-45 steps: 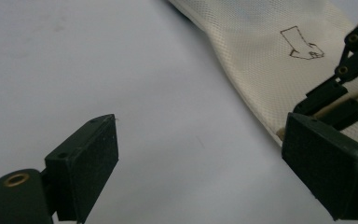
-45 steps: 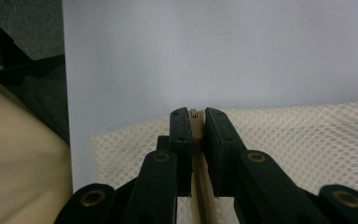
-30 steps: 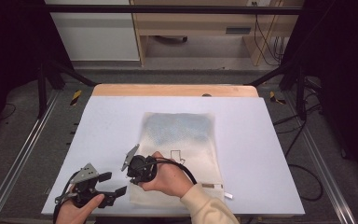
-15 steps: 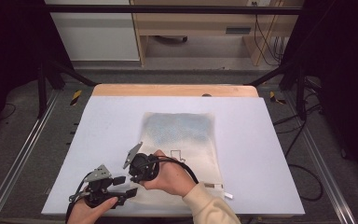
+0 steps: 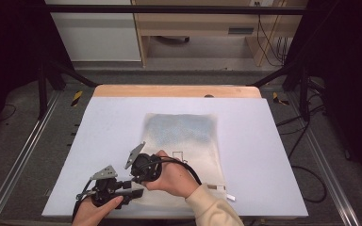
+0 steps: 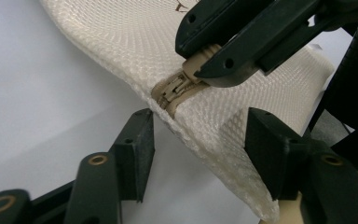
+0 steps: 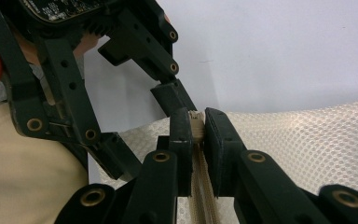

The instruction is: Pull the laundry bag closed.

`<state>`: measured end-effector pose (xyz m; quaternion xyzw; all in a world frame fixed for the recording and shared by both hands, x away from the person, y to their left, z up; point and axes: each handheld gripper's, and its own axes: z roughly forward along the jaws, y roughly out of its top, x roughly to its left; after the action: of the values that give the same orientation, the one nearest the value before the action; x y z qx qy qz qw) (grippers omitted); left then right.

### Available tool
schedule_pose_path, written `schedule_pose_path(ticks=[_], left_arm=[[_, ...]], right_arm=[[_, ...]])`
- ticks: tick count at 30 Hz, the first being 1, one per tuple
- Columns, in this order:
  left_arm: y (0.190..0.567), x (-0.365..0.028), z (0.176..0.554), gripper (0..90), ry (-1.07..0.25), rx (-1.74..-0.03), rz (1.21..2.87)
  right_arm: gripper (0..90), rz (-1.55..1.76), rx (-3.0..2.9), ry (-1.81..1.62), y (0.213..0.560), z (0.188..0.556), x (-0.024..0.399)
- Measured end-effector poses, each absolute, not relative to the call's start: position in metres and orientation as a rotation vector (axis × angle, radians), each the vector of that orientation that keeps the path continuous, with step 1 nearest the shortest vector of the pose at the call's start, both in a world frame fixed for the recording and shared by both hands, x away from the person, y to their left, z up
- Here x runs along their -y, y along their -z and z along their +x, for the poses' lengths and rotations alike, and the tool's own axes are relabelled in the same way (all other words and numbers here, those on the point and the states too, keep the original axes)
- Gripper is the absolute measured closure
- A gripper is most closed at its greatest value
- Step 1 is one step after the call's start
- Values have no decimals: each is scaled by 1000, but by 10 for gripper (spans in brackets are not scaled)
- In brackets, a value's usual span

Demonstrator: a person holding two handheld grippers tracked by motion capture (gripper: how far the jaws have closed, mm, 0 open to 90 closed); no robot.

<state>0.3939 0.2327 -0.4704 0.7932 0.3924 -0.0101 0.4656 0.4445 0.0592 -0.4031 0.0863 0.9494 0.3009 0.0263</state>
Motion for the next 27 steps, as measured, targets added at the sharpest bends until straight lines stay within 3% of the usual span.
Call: schedule_pose_path(ticks=[17,27], left_arm=[[481,-226,409,474,120,-903,1948],[483,-228,413,557,119,-900,1948]], right_arm=[[818,257,-2928,-940,403,444,-60],[819,255,-2929,-937,403,444,-60]])
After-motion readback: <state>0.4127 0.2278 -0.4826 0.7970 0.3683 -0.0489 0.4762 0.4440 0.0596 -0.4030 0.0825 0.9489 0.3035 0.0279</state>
